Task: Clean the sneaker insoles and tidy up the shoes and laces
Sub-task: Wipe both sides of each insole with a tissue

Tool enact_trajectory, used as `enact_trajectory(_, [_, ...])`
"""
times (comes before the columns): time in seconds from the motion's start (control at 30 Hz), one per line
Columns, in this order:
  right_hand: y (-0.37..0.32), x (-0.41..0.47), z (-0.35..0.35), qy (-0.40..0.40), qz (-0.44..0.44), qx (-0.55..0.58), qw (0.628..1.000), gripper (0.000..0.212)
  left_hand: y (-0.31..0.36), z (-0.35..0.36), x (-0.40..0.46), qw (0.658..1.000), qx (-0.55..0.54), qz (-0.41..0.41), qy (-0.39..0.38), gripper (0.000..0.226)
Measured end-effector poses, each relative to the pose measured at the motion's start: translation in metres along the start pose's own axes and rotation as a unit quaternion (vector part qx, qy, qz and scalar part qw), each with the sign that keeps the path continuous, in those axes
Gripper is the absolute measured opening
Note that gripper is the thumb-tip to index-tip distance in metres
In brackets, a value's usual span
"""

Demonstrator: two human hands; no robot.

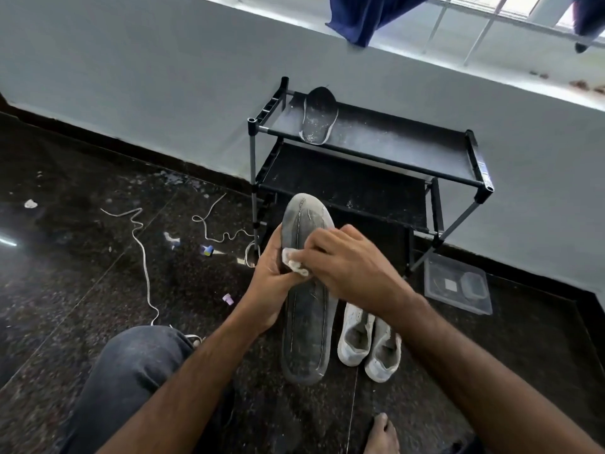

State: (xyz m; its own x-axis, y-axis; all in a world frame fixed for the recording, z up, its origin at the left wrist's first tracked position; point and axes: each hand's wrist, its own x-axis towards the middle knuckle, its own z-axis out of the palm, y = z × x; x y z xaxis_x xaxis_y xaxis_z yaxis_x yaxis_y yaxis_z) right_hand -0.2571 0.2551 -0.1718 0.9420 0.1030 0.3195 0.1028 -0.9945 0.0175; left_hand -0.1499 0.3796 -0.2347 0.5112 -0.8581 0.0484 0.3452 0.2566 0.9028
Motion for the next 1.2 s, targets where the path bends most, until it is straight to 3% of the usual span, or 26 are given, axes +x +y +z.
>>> enact_trajectory(0.07, [0.025, 0.009, -0.002, -0.008, 0.015, -0.035, 0.999, 0.021, 0.0, -0.003, 0.001, 1.0, -0.006, -0.009, 0.006, 0.082])
enact_trajectory(0.17, [0.074, 0.018, -0.013, 0.071, 0.209, -0.01, 0.975, 0.018, -0.001, -0.004, 0.001, 1.0, 0.01, -0.011, 0.018, 0.08])
enact_trajectory(0.23, [0.082, 0.019, -0.019, 0.125, 0.29, 0.057, 0.947, 0.018, -0.001, -0.005, 0.002, 1.0, 0.01, -0.012, 0.018, 0.082])
enact_trajectory(0.3, [0.058, 0.025, -0.019, 0.138, 0.236, 0.104, 0.956, 0.019, -0.002, -0.008, 0.003, 1.0, 0.008, -0.012, 0.017, 0.088])
enact_trajectory(0.33, [0.039, 0.026, -0.018, 0.108, 0.17, 0.112, 0.973, 0.019, -0.002, -0.009, 0.004, 1.0, 0.01, -0.012, 0.012, 0.092])
enact_trajectory(0.4, [0.009, 0.024, -0.015, 0.015, 0.016, 0.035, 0.999, 0.023, -0.003, -0.008, 0.003, 1.0, 0.006, -0.014, -0.003, 0.099])
enact_trajectory(0.47, [0.014, 0.024, -0.008, -0.017, -0.046, -0.061, 0.997, 0.025, -0.002, -0.007, 0.002, 1.0, 0.009, -0.012, -0.019, 0.102])
enact_trajectory(0.5, [0.027, 0.026, -0.005, -0.009, -0.019, -0.073, 0.997, 0.023, -0.001, -0.007, 0.002, 1.0, 0.016, -0.009, -0.023, 0.102])
enact_trajectory(0.6, [0.059, 0.033, -0.007, 0.059, 0.171, -0.043, 0.983, 0.018, 0.0, -0.008, 0.002, 0.999, 0.032, -0.007, -0.018, 0.103])
enact_trajectory(0.67, [0.059, 0.034, -0.014, 0.102, 0.225, -0.005, 0.969, 0.018, -0.001, -0.008, 0.002, 0.999, 0.036, -0.012, -0.021, 0.103])
enact_trajectory(0.73, [0.038, 0.039, -0.019, 0.086, 0.127, 0.03, 0.988, 0.019, -0.004, -0.008, 0.002, 0.999, 0.045, -0.019, -0.016, 0.099])
enact_trajectory(0.8, [0.015, 0.04, -0.021, -0.024, -0.042, -0.007, 0.999, 0.02, -0.006, -0.009, 0.003, 0.998, 0.045, -0.029, -0.01, 0.093])
enact_trajectory(0.83, [0.014, 0.041, -0.018, -0.059, -0.086, -0.048, 0.993, 0.021, -0.006, -0.009, 0.003, 0.998, 0.044, -0.031, -0.009, 0.092])
enact_trajectory(0.9, [0.032, 0.043, -0.008, -0.035, -0.025, -0.062, 0.997, 0.019, -0.004, -0.008, 0.003, 0.998, 0.05, -0.025, -0.012, 0.094])
enact_trajectory(0.97, [0.059, 0.044, -0.004, 0.007, 0.139, -0.049, 0.989, 0.013, -0.001, -0.008, 0.001, 0.998, 0.058, -0.012, -0.022, 0.1])
enact_trajectory(1.03, [0.069, 0.039, -0.007, 0.026, 0.234, -0.029, 0.971, 0.013, 0.0, -0.008, 0.001, 0.998, 0.058, -0.008, -0.027, 0.099])
enact_trajectory(1.1, [0.056, 0.039, -0.009, 0.082, 0.226, 0.009, 0.971, 0.015, -0.002, -0.009, 0.003, 0.998, 0.057, -0.013, -0.021, 0.097])
enact_trajectory(1.2, [0.018, 0.034, -0.015, 0.056, 0.068, -0.016, 0.996, 0.018, -0.005, -0.01, 0.004, 0.998, 0.058, -0.018, -0.012, 0.093])
